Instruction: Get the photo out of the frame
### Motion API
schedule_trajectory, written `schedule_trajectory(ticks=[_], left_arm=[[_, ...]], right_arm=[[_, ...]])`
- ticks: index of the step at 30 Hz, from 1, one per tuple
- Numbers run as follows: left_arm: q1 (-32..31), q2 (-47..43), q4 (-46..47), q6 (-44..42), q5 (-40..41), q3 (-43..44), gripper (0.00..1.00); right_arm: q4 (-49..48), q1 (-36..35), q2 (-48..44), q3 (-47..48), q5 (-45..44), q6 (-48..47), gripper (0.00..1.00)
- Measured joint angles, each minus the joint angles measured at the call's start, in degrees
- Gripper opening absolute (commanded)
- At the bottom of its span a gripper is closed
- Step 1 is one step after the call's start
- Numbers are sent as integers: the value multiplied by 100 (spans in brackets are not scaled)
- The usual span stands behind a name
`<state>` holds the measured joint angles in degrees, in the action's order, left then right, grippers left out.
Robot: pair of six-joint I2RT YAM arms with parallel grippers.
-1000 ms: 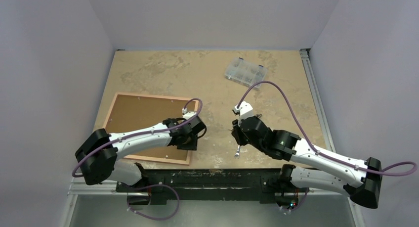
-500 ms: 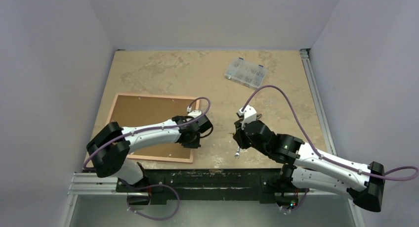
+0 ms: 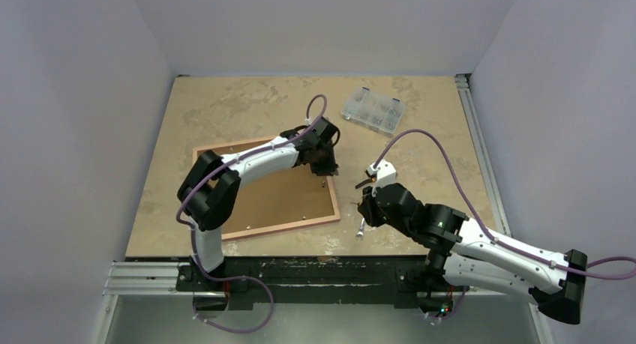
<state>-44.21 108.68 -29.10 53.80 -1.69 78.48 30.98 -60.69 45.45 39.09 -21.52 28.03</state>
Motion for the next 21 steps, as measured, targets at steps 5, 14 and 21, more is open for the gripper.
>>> schedule_trajectory(ticks=[5,14,21], left_arm=[[111,-511,168,-369,-17,-37,55],[323,-3711,133,-1502,61,-2894,70],[-343,-5134,-409,-1545,614,-4061,76]], right_arm=[[120,0,101,50,-2,70,0],[-31,0,568,66,0,-20,0],[-343,0,793,140,28,-175,0]])
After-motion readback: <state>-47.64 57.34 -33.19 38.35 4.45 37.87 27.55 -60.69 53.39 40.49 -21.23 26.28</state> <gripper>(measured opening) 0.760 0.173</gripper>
